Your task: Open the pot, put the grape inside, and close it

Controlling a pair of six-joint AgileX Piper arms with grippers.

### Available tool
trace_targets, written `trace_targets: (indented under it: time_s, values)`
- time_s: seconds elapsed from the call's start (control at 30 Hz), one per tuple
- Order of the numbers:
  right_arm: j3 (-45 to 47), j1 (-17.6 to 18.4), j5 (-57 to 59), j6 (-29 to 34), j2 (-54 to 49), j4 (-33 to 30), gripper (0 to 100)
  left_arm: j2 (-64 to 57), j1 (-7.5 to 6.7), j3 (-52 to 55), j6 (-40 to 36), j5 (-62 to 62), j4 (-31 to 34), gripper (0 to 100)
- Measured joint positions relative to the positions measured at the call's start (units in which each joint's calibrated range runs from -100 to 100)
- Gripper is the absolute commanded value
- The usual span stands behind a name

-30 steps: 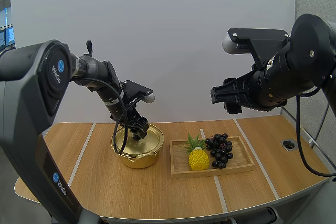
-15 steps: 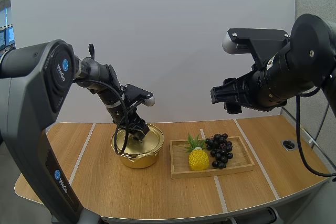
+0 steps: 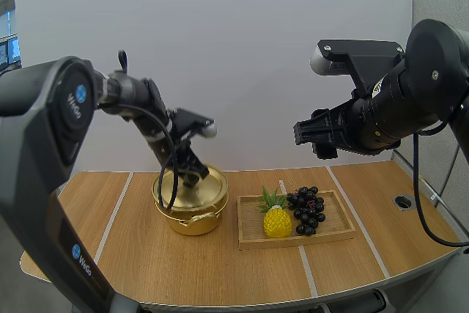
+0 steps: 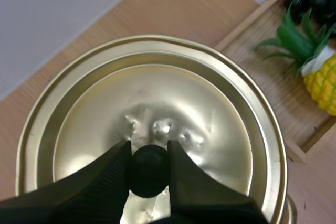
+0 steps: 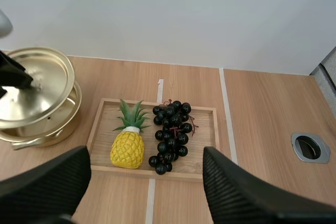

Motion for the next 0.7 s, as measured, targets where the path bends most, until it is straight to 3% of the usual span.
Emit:
trace_targets:
  time_s: [0.37,0.57,0.7]
  values:
    - [0.0,0.0,0.0,0.0,0.0,0.0,100,-18.1,0.0,-20.0,-4.8,2.1,5.1,0]
    - [0.0,0.0,0.0,0.0,0.0,0.0,100,-20.6,0.0,-27.2,-5.2,1.9,6.3,0]
    - [0.0,0.0,0.0,0.0,0.0,0.0,100,-22.0,0.0,-38.8,-6.5,1.1,9.7,0]
